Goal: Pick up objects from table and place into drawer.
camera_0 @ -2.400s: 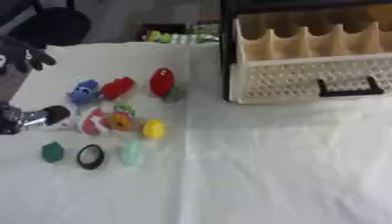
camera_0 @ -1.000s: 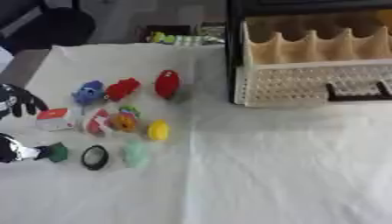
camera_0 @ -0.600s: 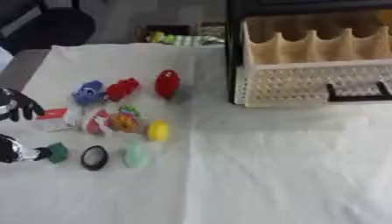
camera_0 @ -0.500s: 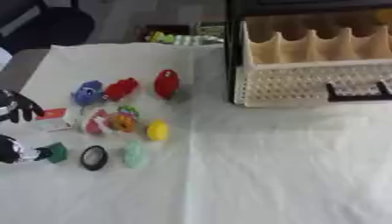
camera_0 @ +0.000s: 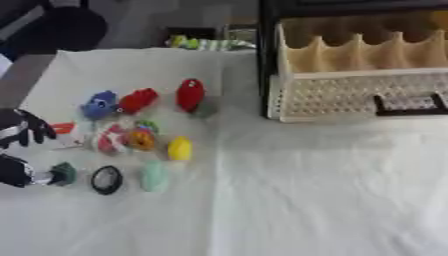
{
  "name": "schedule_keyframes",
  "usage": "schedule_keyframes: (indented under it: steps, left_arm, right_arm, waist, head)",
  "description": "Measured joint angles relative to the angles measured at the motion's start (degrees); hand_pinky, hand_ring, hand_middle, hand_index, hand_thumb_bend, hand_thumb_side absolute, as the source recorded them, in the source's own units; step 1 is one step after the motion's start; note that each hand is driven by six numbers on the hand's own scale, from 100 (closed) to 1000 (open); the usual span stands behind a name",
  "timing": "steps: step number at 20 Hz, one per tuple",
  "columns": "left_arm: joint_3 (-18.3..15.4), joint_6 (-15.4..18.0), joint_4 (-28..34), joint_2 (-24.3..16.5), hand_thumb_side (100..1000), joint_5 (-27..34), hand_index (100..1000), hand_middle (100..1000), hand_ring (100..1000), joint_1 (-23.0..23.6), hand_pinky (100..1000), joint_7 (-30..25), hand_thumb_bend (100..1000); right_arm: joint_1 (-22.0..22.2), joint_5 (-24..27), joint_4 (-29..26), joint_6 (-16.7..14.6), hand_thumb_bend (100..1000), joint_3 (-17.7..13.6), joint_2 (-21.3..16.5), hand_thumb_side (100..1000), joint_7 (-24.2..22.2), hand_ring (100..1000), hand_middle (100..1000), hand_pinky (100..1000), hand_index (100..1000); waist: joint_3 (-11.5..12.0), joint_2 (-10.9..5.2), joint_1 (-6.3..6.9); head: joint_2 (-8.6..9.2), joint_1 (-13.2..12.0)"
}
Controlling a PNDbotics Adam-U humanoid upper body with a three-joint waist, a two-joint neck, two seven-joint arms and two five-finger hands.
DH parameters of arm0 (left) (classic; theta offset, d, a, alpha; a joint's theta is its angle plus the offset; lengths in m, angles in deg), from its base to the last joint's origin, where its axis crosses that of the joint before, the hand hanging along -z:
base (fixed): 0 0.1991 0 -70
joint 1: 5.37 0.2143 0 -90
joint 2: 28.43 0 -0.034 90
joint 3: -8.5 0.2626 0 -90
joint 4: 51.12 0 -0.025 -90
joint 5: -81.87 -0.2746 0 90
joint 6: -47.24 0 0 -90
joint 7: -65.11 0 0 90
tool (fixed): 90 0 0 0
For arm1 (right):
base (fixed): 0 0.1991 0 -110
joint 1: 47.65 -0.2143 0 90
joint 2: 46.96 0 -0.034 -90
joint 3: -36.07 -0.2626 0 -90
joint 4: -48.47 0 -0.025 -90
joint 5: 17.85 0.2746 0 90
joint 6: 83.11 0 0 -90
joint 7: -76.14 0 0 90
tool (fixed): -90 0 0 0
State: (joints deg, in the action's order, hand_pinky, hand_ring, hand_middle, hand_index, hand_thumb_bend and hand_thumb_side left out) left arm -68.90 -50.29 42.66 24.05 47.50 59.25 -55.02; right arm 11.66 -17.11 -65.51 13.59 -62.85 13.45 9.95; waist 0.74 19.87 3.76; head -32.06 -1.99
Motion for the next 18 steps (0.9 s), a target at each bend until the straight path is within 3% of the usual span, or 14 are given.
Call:
schedule_keyframes:
  steps: [18]
  left_arm:
    - [0.7, 1.3, -6.0, 2.5, 486, -2.8, 768, 621, 610, -0.4, 513, 0.4, 484]
  right_arm:
    - [-0.6, 0.3, 0.0, 1.2, 425, -0.2, 1.5, 1000, 0.2, 376, 361, 382, 741]
  waist:
    - [-0.7, 0.44, -0.21]
  head:
    - [0.47, -1.0]
